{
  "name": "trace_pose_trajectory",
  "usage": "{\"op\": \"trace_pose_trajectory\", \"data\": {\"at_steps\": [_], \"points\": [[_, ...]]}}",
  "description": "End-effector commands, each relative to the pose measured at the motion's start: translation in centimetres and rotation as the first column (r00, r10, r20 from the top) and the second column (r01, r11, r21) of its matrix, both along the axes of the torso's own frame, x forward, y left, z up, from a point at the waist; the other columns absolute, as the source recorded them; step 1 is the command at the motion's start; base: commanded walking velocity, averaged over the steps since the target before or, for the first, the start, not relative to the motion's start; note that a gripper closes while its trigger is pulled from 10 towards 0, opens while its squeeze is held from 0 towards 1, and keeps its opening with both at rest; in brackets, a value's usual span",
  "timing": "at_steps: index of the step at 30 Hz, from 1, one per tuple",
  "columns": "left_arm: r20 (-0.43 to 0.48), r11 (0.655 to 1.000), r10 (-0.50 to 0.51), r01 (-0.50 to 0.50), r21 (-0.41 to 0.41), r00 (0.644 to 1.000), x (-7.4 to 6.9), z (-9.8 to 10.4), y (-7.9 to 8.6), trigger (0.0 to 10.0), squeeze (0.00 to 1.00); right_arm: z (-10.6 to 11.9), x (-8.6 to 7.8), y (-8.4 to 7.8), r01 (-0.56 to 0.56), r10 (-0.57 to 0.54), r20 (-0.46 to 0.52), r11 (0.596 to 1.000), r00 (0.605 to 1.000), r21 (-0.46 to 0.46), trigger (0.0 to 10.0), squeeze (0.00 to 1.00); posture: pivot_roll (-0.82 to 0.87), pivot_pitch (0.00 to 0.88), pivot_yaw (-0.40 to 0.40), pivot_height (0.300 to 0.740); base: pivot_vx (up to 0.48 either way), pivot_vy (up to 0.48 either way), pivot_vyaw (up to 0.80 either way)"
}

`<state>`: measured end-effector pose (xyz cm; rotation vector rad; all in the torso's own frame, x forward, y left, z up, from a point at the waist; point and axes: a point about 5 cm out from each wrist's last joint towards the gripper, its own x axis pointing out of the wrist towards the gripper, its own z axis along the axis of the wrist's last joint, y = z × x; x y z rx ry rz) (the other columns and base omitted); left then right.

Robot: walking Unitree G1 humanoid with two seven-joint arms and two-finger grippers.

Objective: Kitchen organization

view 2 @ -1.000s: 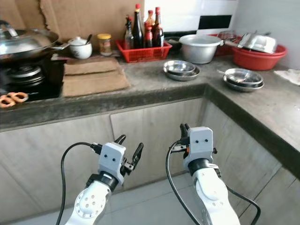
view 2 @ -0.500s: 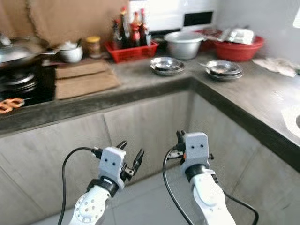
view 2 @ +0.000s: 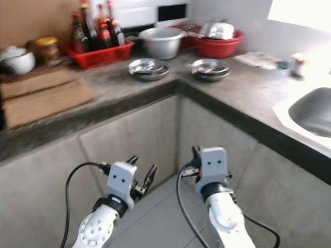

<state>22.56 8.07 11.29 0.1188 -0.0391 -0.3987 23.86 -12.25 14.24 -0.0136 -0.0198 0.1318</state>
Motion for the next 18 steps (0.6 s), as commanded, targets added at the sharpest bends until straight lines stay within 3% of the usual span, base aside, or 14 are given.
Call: {"op": "trace_pose_trajectory", "data": {"at_steps": [1,15,18], "points": [[0.003,0.999,-0.031,0.031,-0.017,1.0,-0.1,0.32,-0.67,10.0,0.0,0.09,-0.04,-0.74,0.034,-0.034,-0.004,0.999,0.999,-0.006,10.0,0.0,0.18,0.0,-0.027,0.74,0.0,0.39,-0.78],[0.005,0.999,-0.04,0.04,-0.004,0.999,-0.11,0.29,-0.73,10.0,0.0,0.33,0.14,-0.85,0.049,-0.049,0.0,0.999,0.999,-0.008,10.0,0.0,0.17,0.0,-0.019,0.74,0.0,0.375,-0.78],[0.007,0.999,-0.038,0.038,0.005,0.999,0.01,0.34,-0.66,10.0,0.0,0.43,0.19,-0.84,0.057,-0.057,0.001,0.998,0.998,-0.007,10.0,0.0,0.17,0.0,-0.021,0.74,0.0,0.0,-0.77]]}}
